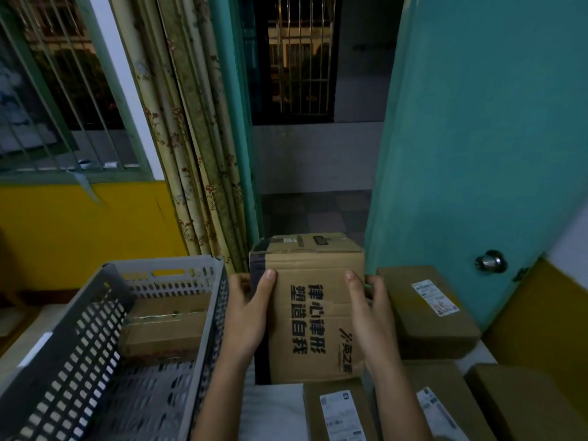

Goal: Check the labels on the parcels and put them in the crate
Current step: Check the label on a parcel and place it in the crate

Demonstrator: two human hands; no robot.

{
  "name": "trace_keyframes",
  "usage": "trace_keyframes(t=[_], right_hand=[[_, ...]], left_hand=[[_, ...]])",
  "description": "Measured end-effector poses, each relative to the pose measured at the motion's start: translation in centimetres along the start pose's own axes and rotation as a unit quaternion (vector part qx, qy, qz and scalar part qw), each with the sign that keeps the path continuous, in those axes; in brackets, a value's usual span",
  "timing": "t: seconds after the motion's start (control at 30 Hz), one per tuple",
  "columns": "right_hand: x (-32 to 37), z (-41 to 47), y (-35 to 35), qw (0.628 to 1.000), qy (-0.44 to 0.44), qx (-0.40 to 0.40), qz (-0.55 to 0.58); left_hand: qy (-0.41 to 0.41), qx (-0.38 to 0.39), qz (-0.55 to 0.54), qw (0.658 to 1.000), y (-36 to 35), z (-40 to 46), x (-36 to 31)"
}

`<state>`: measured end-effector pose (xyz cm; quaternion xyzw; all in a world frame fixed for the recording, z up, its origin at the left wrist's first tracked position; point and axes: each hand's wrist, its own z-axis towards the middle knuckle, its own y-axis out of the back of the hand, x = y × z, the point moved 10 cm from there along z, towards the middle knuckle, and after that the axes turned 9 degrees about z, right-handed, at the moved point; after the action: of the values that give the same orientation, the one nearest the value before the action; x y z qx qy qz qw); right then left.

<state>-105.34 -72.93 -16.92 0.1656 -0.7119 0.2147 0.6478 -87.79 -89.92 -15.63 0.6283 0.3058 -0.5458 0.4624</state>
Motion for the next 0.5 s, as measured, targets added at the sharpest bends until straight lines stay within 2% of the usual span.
trace_keyframes(t=[0.17,0.27,0.33,0.43,0.5], right_hand=[[1.2,-0.1,0.2,0.998,0.017,-0.046,0.028],[1.8,-0.3,0.0,0.998,0.036,-0.046,0.032],[1.7,-0.5,-0.4,0.999,0.042,-0.014,0.025],[0.9,-0.6,-1.9,0.994,0.034,0.101,-0.019],[0.5,-0.5,-2.0,0.99,0.036,0.129,-0.03]], left_hand=[[-0.054,0.003,0.011,0.998,-0.3,-0.5,-2.0],[-0.077,-0.022,0.021,0.997,0.0,-0.8,-2.5],[-0.066,-0.045,0.008,0.997,0.4,-0.8,-2.2],[-0.015,-0.068,-0.014,0.997,1.6,-0.1,-1.5],[-0.012,-0.037,-0.016,0.999,1.9,0.3,-1.6]])
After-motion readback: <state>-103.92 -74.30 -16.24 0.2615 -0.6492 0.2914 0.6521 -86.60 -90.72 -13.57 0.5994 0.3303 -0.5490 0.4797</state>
